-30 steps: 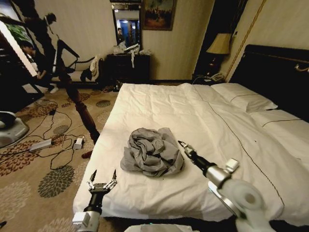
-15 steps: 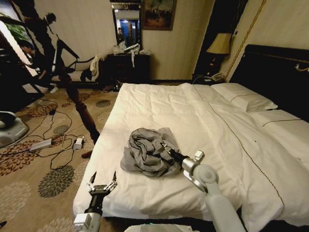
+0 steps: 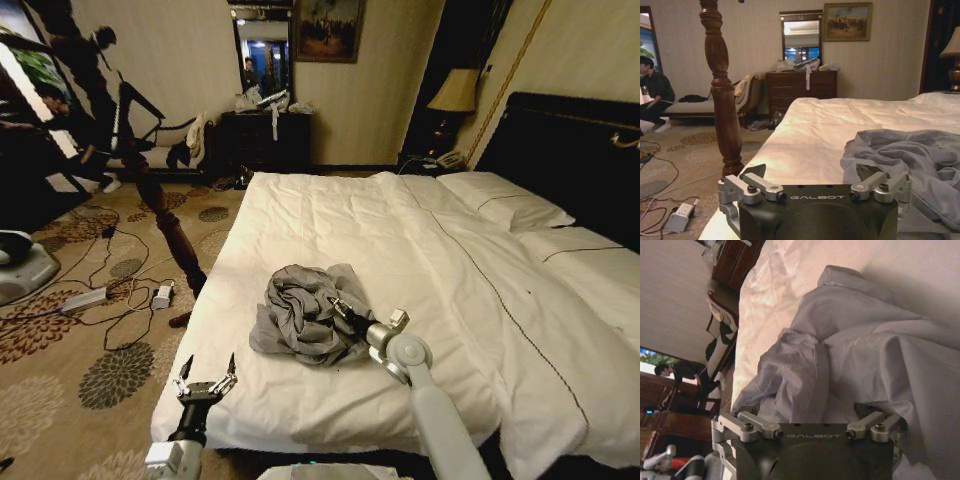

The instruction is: Pick up the clothes from the bed and hang them on the clothes hanger.

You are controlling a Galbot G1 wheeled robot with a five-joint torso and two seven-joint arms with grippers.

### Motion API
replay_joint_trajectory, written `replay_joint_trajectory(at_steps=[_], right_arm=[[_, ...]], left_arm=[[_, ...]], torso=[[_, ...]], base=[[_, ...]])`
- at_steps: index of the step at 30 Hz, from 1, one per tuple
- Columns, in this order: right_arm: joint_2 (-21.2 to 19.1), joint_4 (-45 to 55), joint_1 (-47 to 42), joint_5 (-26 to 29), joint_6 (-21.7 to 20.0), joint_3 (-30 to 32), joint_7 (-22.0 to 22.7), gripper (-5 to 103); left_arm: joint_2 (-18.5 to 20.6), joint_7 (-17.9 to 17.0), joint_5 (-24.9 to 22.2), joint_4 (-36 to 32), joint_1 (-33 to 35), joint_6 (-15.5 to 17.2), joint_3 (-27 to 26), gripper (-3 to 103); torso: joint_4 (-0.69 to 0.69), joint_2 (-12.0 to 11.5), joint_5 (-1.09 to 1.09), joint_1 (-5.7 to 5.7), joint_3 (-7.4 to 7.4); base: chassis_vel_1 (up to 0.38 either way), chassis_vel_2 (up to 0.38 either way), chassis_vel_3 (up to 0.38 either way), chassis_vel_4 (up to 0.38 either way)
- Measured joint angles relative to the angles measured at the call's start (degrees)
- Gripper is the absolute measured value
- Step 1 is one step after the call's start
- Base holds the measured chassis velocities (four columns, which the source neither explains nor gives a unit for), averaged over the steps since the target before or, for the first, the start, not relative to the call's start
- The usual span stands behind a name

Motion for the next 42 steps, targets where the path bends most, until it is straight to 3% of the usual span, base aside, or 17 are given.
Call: replay_joint_trajectory(at_steps=[11, 14, 15, 18, 21, 24, 27, 29, 36, 42], right_arm=[[3.22, -3.3, 3.21, 0.58, -0.05, 0.29, 0.08, 102], [3.87, -3.7, 3.41, 0.37, -0.06, 0.42, 0.09, 93], [4.51, -3.89, 3.68, 0.23, 0.0, 0.58, 0.13, 85], [4.66, -3.89, 3.97, 0.23, 0.16, 0.82, 0.14, 80], [4.49, -3.81, 4.43, 0.55, 0.31, 0.96, 0.32, 63], [4.57, -3.68, 4.7, 0.7, 0.0, 1.38, 0.56, 58], [4.84, -3.39, 4.92, 1.76, -1.1, 2.29, 1.38, 42], [4.75, -3.26, 4.84, 1.83, -1.19, 2.26, 1.41, 42], [4.34, -1.88, 3.83, 1.46, -1.29, 0.66, 1.41, 10], [3.42, 0.03, 3.23, -0.04, -1.29, -0.15, 1.25, 1]], left_arm=[[-0.18, -0.3, 0.35, -1.49, 0.44, 0.36, -1.13, 100], [-0.37, -0.47, -0.01, -2.08, 0.45, 0.56, -1.45, 100], [-0.43, -0.51, -0.19, -2.38, 0.44, 0.62, -1.8, 100], [-0.45, -0.56, -0.3, -2.46, 0.52, 0.63, -2.01, 100], [-0.46, -0.63, -0.38, -2.47, 0.7, 0.6, -2.12, 100], [-0.54, -0.76, -0.39, -2.47, 0.74, 0.56, -2.13, 100], [-0.67, -0.83, -0.39, -2.71, 0.94, 0.48, -2.18, 100], [-0.67, -0.83, -0.39, -2.74, 0.99, 0.46, -2.27, 100], [-0.66, -0.83, -0.87, -2.75, 1.18, 0.17, -2.65, 100], [-0.64, -0.82, -1.05, -2.84, 1.22, 0.03, -2.83, 100]], torso=[[0.0, 0.0, 0.0, 0.0, 0.0], [0.0, 0.0, 0.0, 0.0, 0.0], [0.01, 0.0, 0.0, -0.01, 0.0], [0.01, 0.0, 0.0, -0.01, 0.0], [0.01, 0.0, 0.0, -0.01, 0.0], [0.0, 0.0, 0.0, -0.01, 0.0], [0.0, 0.0, 0.0, -0.01, 0.0], [0.01, 0.0, 0.0, -0.01, 0.0], [0.01, 0.01, 0.0, -0.01, 0.0], [0.02, 0.01, 0.0, -0.01, 0.0]], base=[[0.0, 0.0, 0.0, 0.0], [0.0, 0.0, 0.0, 0.0], [0.0, 0.0, 0.0, 0.0], [0.0, 0.0, 0.0, 0.0], [0.0, 0.0, 0.0, 0.0], [0.0, 0.0, 0.0, 0.0], [0.0, 0.0, 0.0, 0.0], [0.0, 0.0, 0.0, 0.0], [0.0, 0.0, 0.0, 0.0], [0.0, 0.0, 0.0, 0.0]])
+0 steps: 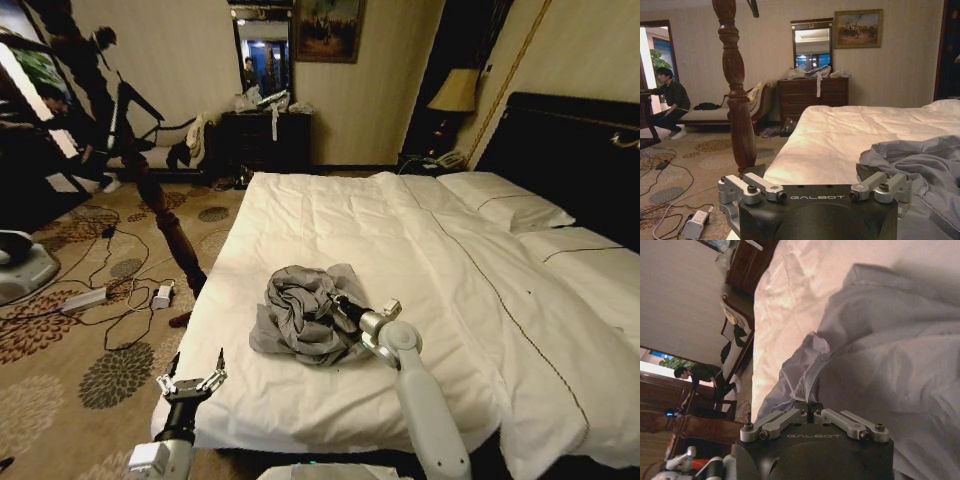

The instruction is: Pick up the clothes from the bed and hang them on the clothes hanger.

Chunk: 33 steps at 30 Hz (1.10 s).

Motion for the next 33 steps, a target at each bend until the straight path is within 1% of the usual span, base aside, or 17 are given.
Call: replay_joint_trajectory(at_steps=[4, 5, 7, 9, 10, 12, 13, 14, 16, 18, 20, 23, 26, 29, 30, 32, 33], right_arm=[[-4.07, 5.38, -1.75, -4.77, 0.5, 0.61, -2.29, 0], [-4.07, 5.38, -1.75, -4.77, 0.5, 0.61, -2.29, 0], [-7.16, 8.49, -2.88, -5.43, 0.93, 2.43, -2.77, 0], [-8.55, 9.53, -3.37, -5.52, 1.02, 3.39, -2.97, 0], [-10.71, 10.84, -4.09, -5.52, 1.11, 4.95, -3.3, 0], [-14.12, 12.3, -4.86, -5.02, 1.33, 7.53, -3.53, 0], [-14.12, 12.3, -4.86, -5.02, 1.33, 7.53, -3.53, 0], [-15.5, 12.61, -5.03, -4.9, 1.49, 8.46, -3.57, 0], [-18.93, 13.16, -5.34, -4.43, 1.68, 11.06, -3.6, 0], [-19.67, 13.32, -5.49, -4.13, 1.69, 11.77, -3.6, 0], [-22.85, 14.62, -7.04, -2.45, 1.69, 15.25, -3.45, 0], [-24.11, 15.32, -8.0, -2.01, 1.69, 16.53, -3.3, 0], [-25.57, 16.2, -8.53, -1.51, 1.71, 18.16, -3.1, 0], [-26.72, 16.72, -7.72, 0.62, 1.78, 20.26, -2.07, 0], [-26.72, 16.72, -7.72, 0.62, 1.78, 20.26, -2.07, 0], [-27.34, 17.1, -7.86, 1.6, 1.79, 21.09, -1.77, 0], [-27.66, 17.61, -8.57, 1.83, 1.78, 21.48, -1.76, 0]], left_arm=[[0.92, 0.04, -0.53, -0.48, -0.67, 0.61, 0.3, 100], [0.92, 0.04, -0.53, -0.48, -0.67, 0.61, 0.3, 100], [1.78, -0.11, -1.53, -0.48, -1.5, 1.66, 0.88, 100], [2.38, -0.32, -2.25, -0.41, -1.94, 2.26, 1.3, 100], [3.52, -0.65, -3.63, -0.2, -2.51, 3.34, 2.11, 100], [7.87, -1.8, -6.94, 0.11, -3.79, 5.96, 4.01, 100], [7.87, -1.8, -6.94, 0.11, -3.79, 5.96, 4.01, 100], [9.75, -2.24, -8.26, 0.15, -4.42, 7.04, 4.56, 100], [15.16, -3.76, -14.03, 0.24, -6.67, 10.79, 6.23, 100], [16.09, -4.1, -15.36, 0.34, -7.25, 11.54, 6.61, 100], [19.25, -5.09, -18.99, 1.71, -10.13, 13.36, 8.08, 100], [20.39, -5.28, -19.69, 2.6, -11.63, 13.63, 8.79, 100], [22.01, -5.77, -21.15, 3.91, -15.12, 14.27, 10.52, 100], [23.96, -7.16, -24.29, 4.97, -20.71, 15.65, 13.67, 100], [23.96, -7.16, -24.29, 4.97, -20.71, 15.65, 13.67, 100], [25.37, -8.09, -27.51, 5.62, -24.12, 16.41, 16.22, 100], [26.54, -9.02, -31.98, 5.99, -26.86, 17.02, 18.23, 100]], torso=[[0.0, 0.0, 0.01, 0.0, 0.0], [0.0, 0.0, 0.01, 0.0, 0.0], [-0.02, 0.0, 0.0, 0.0, 0.0], [-0.02, 0.0, 0.02, 0.0, 0.0], [-0.01, 0.0, 0.02, 0.0, 0.0], [-0.02, 0.0, 0.02, 0.0, 0.0], [-0.02, 0.0, 0.02, 0.0, 0.0], [-0.03, 0.0, 0.01, 0.0, 0.0], [-0.02, 0.0, 0.0, 0.0, 0.0], [-0.02, 0.0, 0.02, 0.0, 0.0], [-0.02, 0.0, 0.01, 0.0, 0.0], [-0.03, 0.0, 0.0, 0.0, 0.0], [-0.01, 0.0, 0.01, 0.0, 0.0], [-0.01, 0.0, 0.0, 0.0, 0.0], [-0.01, 0.0, 0.0, 0.0, 0.0], [-0.01, 0.0, 0.0, 0.0, 0.01], [-0.02, 0.0, 0.0, 0.0, 0.0]], base=[[0.0, 0.0, 0.0, 0.0], [0.0, 0.0, 0.0, 0.0], [0.0, 0.0, 0.0, 0.0], [0.0, 0.0, 0.0, 0.0], [0.0, 0.0, 0.0, 0.0], [0.0, 0.0, 0.0, 0.0], [0.0, 0.0, 0.0, 0.0], [0.0, 0.0, 0.0, 0.0], [0.0, 0.0, 0.0, 0.0], [0.0, 0.0, 0.0, 0.0], [0.0, 0.0, 0.0, 0.0], [0.0, 0.0, 0.0, 0.0], [0.0, 0.0, 0.0, 0.0], [0.0, 0.0, 0.0, 0.0], [0.0, 0.0, 0.0, 0.0], [0.0, 0.0, 0.0, 0.0], [0.0, 0.0, 0.0, 0.0]])
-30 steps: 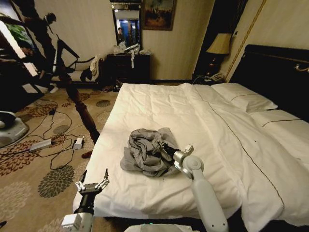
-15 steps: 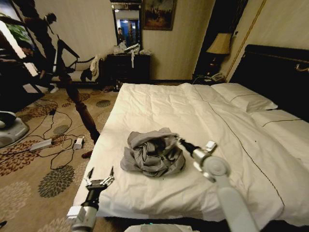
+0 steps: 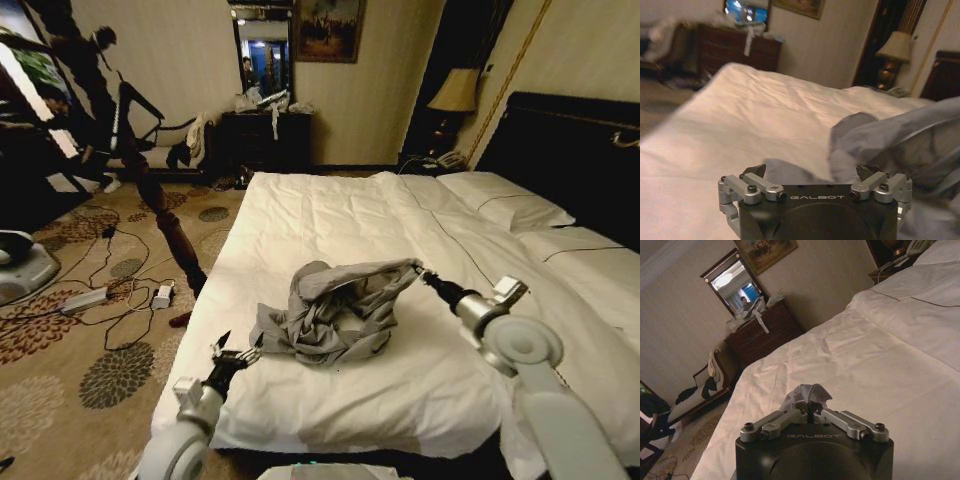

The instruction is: Pick up the clothes from the bed and hang them on the clothes hanger.

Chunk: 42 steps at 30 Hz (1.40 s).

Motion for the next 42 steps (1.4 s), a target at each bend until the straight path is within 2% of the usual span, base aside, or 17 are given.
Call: replay_joint_trajectory(at_steps=[1, 2, 5, 6, 9, 11, 13, 16, 20, 27, 29, 30, 37, 38, 39, 41, 42], right_arm=[[-0.04, 0.19, -0.33, 0.05, -0.02, 0.15, -0.01, 0], [-0.04, 0.19, -0.33, 0.05, -0.02, 0.15, -0.01, 0], [-0.05, 0.54, -1.58, 0.52, -0.12, 0.92, -0.06, 0], [-0.05, 0.54, -1.58, 0.52, -0.12, 0.92, -0.06, 0], [-0.31, 0.54, -2.17, 1.23, -0.11, 1.76, -0.06, 0], [-0.63, 0.64, -2.54, 1.54, -0.1, 2.17, 0.0, 0], [-0.72, 0.68, -2.62, 1.62, -0.1, 2.22, 0.02, 0], [-1.04, 0.98, -2.8, 1.88, -0.05, 2.24, 0.25, 0], [-1.3, 1.16, -2.85, 2.11, 0.01, 2.43, 0.34, 0], [-1.53, 1.46, -3.39, 3.11, 0.06, 3.46, 0.65, 0], [-1.66, 1.56, -3.59, 4.0, 0.08, 4.01, 0.66, 0], [-1.72, 1.59, -3.59, 4.19, 0.13, 4.12, 0.69, 0], [-1.82, 2.24, -3.65, 4.9, 0.4, 4.57, 0.89, 0], [-1.82, 2.38, -3.82, 4.96, 0.41, 4.74, 0.91, 0], [-1.66, 2.81, -4.85, 5.13, 0.42, 5.45, 0.97, 0], [-1.64, 3.0, -5.25, 5.19, 0.44, 5.72, 1.01, 0], [-1.64, 3.0, -5.25, 5.19, 0.44, 5.72, 1.01, 0]], left_arm=[[0.39, -0.45, -2.09, 0.12, -0.99, 0.27, 0.71, 100], [0.39, -0.45, -2.09, 0.12, -0.99, 0.27, 0.71, 100], [1.94, -2.67, -14.11, 2.0, -7.36, 2.31, 3.09, 100], [1.94, -2.67, -14.11, 2.0, -7.36, 2.31, 3.09, 100], [2.34, -4.06, -22.04, 6.21, -14.44, 4.03, 5.21, 100], [2.28, -4.54, -25.49, 8.77, -18.24, 4.71, 6.84, 100], [2.15, -4.58, -26.43, 9.45, -19.23, 4.85, 7.28, 100], [0.5, -4.93, -30.5, 12.79, -24.03, 5.85, 9.41, 100], [-1.19, -5.9, -31.97, 15.53, -28.02, 7.2, 11.48, 100], [-1.91, -5.94, -33.6, 19.46, -30.86, 8.55, 12.25, 100], [-2.15, -5.48, -35.87, 22.09, -32.9, 9.66, 12.7, 103], [-2.33, -5.36, -36.72, 23.04, -33.77, 9.93, 13.22, 100], [-3.84, -4.79, -37.43, 27.27, -36.9, 10.17, 15.87, 97], [-4.09, -4.78, -37.26, 27.63, -37.06, 10.07, 16.17, 94], [-4.69, -4.46, -36.52, 28.43, -37.49, 9.79, 17.17, 81], [-5.02, -4.19, -36.41, 29.19, -38.11, 9.72, 17.89, 71], [-5.02, -4.19, -36.41, 29.19, -38.11, 9.72, 17.89, 71]], torso=[[0.0, 0.0, 0.0, 0.0, 0.0], [0.0, 0.0, 0.0, 0.0, 0.0], [-0.01, 0.0, 0.0, 0.0, 0.0], [-0.01, 0.0, 0.0, 0.0, 0.0], [0.0, 0.0, -0.01, 0.0, 0.0], [-0.02, -0.01, -0.01, 0.01, 0.0], [-0.02, -0.01, 0.0, 0.01, 0.01], [0.02, -0.01, 0.0, 0.0, 0.0], [-0.01, -0.01, 0.0, 0.01, 0.0], [0.01, -0.01, 0.0, 0.0, 0.0], [0.01, -0.01, 0.0, 0.0, 0.0], [0.0, -0.01, 0.0, 0.0, 0.0], [0.0, -0.01, 0.0, 0.01, 0.0], [0.0, -0.01, 0.0, 0.0, 0.0], [0.0, 0.0, 0.0, 0.0, 0.0], [0.0, 0.0, 0.0, 0.0, 0.0], [0.0, 0.0, 0.0, 0.0, 0.0]], base=[[0.0, 0.0, 0.0, 0.0], [0.0, 0.0, 0.0, 0.0], [0.0, 0.0, 0.0, 0.0], [0.0, 0.0, 0.0, 0.0], [0.0, 0.0, 0.0, 0.0], [0.0, 0.0, 0.0, 0.0], [0.0, 0.0, 0.0, 0.0], [0.0, 0.0, 0.0, 0.0], [0.0, 0.0, 0.0, 0.0], [0.0, 0.0, 0.0, 0.0], [0.0, 0.0, 0.0, 0.0], [0.0, 0.0, 0.0, 0.0], [0.0, 0.0, 0.0, 0.0], [0.0, 0.0, 0.0, 0.0], [0.0, 0.0, 0.0, 0.0], [0.0, 0.0, 0.0, 0.0], [0.0, 0.0, 0.0, 0.0]])
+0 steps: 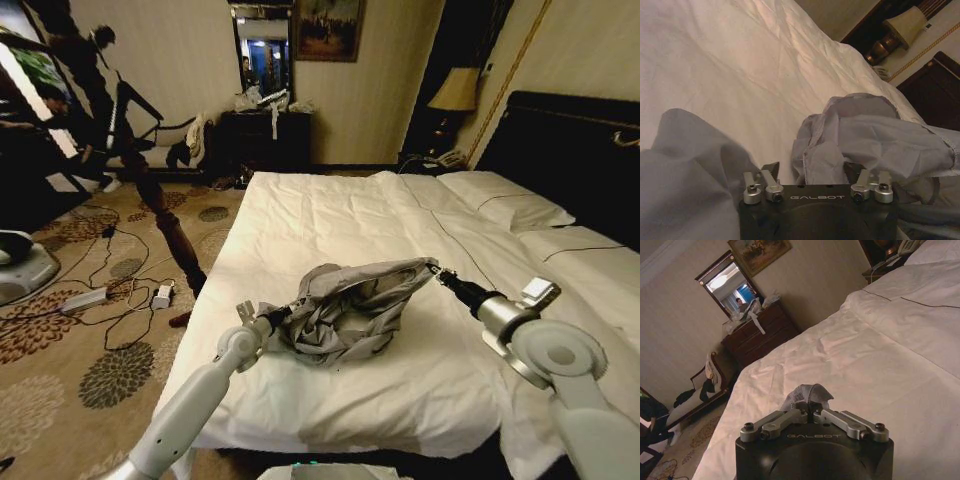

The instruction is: Pick up the clothes from the bed and hang them on the clothes hanger.

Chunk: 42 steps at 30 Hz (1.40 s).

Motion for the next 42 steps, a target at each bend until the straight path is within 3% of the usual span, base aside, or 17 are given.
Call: replay_joint_trajectory(at_steps=[2, 5, 9, 11, 14, 17, 19, 30, 35, 42], right_arm=[[-0.06, 0.09, -0.05, 0.04, 0.02, 0.08, 0.05, 0], [-0.07, 0.13, -0.11, 0.06, 0.04, 0.1, 0.1, 0], [-0.07, 0.26, -0.35, 0.15, 0.09, 0.2, 0.21, 0], [-0.07, 0.31, -0.35, 0.22, 0.11, 0.21, 0.25, 0], [-0.07, 0.46, -0.35, 0.76, 0.22, 0.29, 0.51, 0], [-0.07, 0.47, -0.36, 0.98, 0.25, 0.29, 0.64, 0], [-0.07, 0.47, -0.36, 1.11, 0.27, 0.29, 0.7, 0], [-0.5, 1.25, -0.69, 2.21, 0.51, 0.61, 1.25, 0], [-3.08, 1.73, -0.33, 3.06, 0.61, 0.82, 1.5, 0], [-10.1, 0.0, 2.86, 0.22, 0.95, -1.81, 0.04, 0]], left_arm=[[-0.3, 0.13, 0.11, 0.65, -0.57, -0.04, 0.47, 59], [-0.65, 0.2, 0.29, 1.08, -0.92, -0.12, 0.54, 54], [-0.72, 0.12, 0.0, 1.47, -1.25, -0.67, 0.97, 32], [-0.49, 0.08, -0.11, 1.42, -1.17, -0.89, 1.09, 32], [0.14, 0.02, -0.38, 0.92, -0.38, -1.2, 1.22, 16], [0.15, 0.01, -0.43, 0.91, 0.1, -1.22, 1.08, 11], [0.02, -0.01, -0.41, 1.01, 0.51, -1.39, 0.83, 2], [1.03, -0.88, 0.34, -3.29, 0.21, -2.41, -0.2, 0], [3.55, -1.6, -1.02, -8.08, -3.07, -2.5, -1.2, 0], [8.88, -2.45, -3.95, -11.18, -14.88, -1.75, 0.83, 0]], torso=[[0.0, 0.0, 0.0, 0.01, 0.0], [0.0, 0.0, 0.0, 0.0, 0.0], [0.0, 0.0, 0.0, 0.01, 0.0], [0.0, 0.0, 0.0, 0.0, 0.0], [0.01, 0.0, -0.01, 0.0, 0.0], [0.0, 0.0, -0.01, -0.01, 0.0], [0.0, 0.0, 0.0, 0.0, 0.0], [0.0, 0.0, 0.0, -0.01, 0.0], [0.0, 0.0, 0.0, -0.01, 0.0], [0.0, 0.0, 0.0, 0.0, 0.0]], base=[[0.0, 0.0, 0.0, 0.0], [0.0, 0.0, 0.0, 0.0], [0.0, 0.0, 0.0, 0.0], [0.0, 0.0, 0.0, 0.0], [0.0, 0.0, 0.0, 0.0], [0.0, 0.0, 0.0, 0.0], [0.0, 0.0, 0.0, 0.0], [0.0, 0.0, 0.0, 0.0], [0.0, 0.0, 0.0, 0.0], [0.0, 0.0, 0.0, 0.0]])
